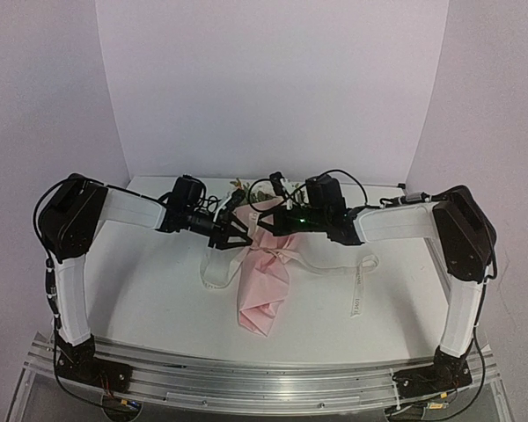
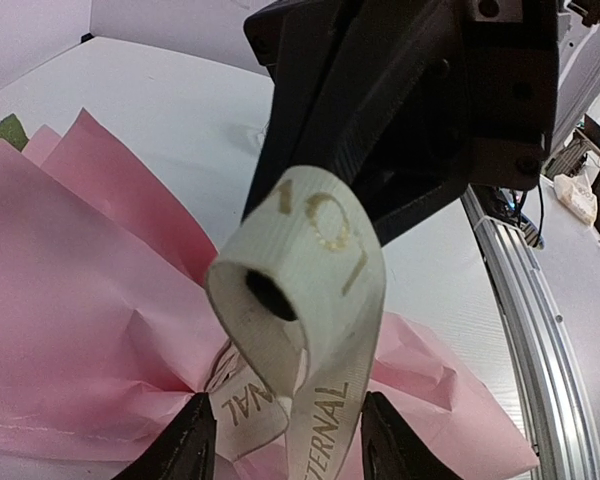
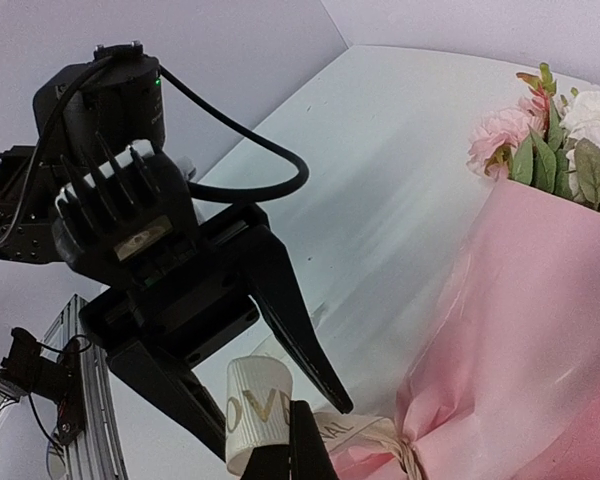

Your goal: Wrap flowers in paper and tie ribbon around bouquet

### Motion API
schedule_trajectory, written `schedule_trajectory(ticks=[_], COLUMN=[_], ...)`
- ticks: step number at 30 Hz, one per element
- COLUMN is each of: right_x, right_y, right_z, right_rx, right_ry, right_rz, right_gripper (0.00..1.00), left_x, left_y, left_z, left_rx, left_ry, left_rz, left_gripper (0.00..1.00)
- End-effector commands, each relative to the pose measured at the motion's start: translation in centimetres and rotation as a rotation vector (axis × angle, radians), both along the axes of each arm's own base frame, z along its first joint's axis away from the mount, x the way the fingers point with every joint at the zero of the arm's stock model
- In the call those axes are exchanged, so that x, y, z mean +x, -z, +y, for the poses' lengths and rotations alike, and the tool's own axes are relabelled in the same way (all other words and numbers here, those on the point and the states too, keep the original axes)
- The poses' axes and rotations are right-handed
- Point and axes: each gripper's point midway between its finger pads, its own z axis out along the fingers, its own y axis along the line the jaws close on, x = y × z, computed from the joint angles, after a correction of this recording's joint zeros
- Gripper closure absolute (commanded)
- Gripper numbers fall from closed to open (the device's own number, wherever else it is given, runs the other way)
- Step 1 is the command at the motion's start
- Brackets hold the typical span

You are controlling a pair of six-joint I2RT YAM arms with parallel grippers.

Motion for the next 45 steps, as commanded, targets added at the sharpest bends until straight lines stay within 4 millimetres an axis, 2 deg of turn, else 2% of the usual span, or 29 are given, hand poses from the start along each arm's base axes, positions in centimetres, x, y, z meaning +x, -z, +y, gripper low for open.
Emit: schedule_trajectory(ticks=[1,6,7,8,9,10,11,14,15,16,18,19,21,22,24,26,28,30,33,39,42,45], right_x=[-0.6,-0.9,-0.9,-0.9,-0.9,-0.9,-0.9,-0.6,-0.4,-0.2,0.7,1.4,2.1,1.1,-0.9,-3.6,-6.2,-8.6,-10.3,-8.4,-8.2,-8.7], right_y=[-2.5,-2.4,-2.4,-2.4,-2.4,-2.4,-2.4,-2.2,-2.0,-1.9,-1.7,-1.2,0.2,2.3,3.8,5.0,6.0,8.0,10.8,13.2,14.4,15.9], right_z=[0.7,0.9,0.9,0.9,1.0,1.0,1.0,0.8,0.5,0.1,-1.8,-3.4,-8.0,-11.2,-17.4,-22.7,-26.0,-28.3,-29.7,-26.6,-26.0,-26.6], right_rx=[0.051,0.056,0.057,0.057,0.059,0.060,0.061,0.056,0.053,0.049,0.031,0.004,-0.113,-0.254,-0.457,-0.573,-0.610,-0.636,-0.666,-0.578,-0.573,-0.606], right_ry=[-0.046,-0.068,-0.068,-0.069,-0.070,-0.071,-0.070,-0.051,-0.032,-0.002,0.097,0.185,0.390,0.490,0.674,0.824,0.901,0.950,0.967,0.855,0.835,0.847], right_rz=[-0.056,-0.052,-0.051,-0.051,-0.049,-0.048,-0.047,-0.037,-0.028,-0.013,0.040,0.083,0.215,0.322,0.454,0.591,0.693,0.792,0.885,0.901,0.924,0.941], right_gripper=[1.00,1.00,1.00,1.00,1.00,1.00,1.00,0.99,0.94,0.81,0.47,0.22,0.11,0.10,0.10,0.10,0.12,0.14,0.16,0.22,0.30,0.46], left_x=[1.0,1.7,1.7,1.8,1.9,1.9,1.8,1.2,1.1,1.1,1.1,1.1,1.0,0.9,0.7,0.7,0.5,0.1,0.0,-0.1,-0.3,-0.7], left_y=[-0.8,0.0,0.1,0.1,0.2,0.2,0.2,-0.3,-0.4,-0.5,-0.6,-0.7,-0.8,-0.8,-0.9,-0.9,-0.9,-0.7,-0.5,-0.3,-0.1,0.2], left_z=[-0.7,-0.9,-0.9,-1.0,-1.1,-1.1,-1.1,-1.0,-1.0,-1.0,-1.0,-1.0,-1.1,-1.2,-1.4,-1.5,-1.6,-1.7,-1.8,-2.1,-2.3,-2.4], left_rx=[-0.048,-0.042,-0.043,-0.045,-0.044,-0.044,-0.047,-0.059,-0.061,-0.063,-0.063,-0.063,-0.068,-0.069,-0.067,-0.065,-0.060,-0.049,-0.044,-0.040,-0.038,-0.035], left_ry=[0.008,-0.001,0.009,0.010,0.008,0.007,0.012,0.033,0.033,0.031,0.022,0.016,0.010,0.009,0.003,-0.003,-0.003,0.005,0.010,0.020,0.028,0.037], left_rz=[-0.035,-0.080,-0.084,-0.085,-0.076,-0.074,-0.074,-0.056,-0.047,-0.039,-0.030,-0.028,-0.028,-0.030,-0.037,-0.040,-0.044,-0.057,-0.067,-0.122,-0.143,-0.163], left_gripper=[0.55,0.57,0.61,0.70,0.87,0.96,0.99,1.00,1.00,1.00,1.00,1.00,1.00,1.00,1.00,1.00,1.00,1.00,1.00,1.00,1.00,1.00])
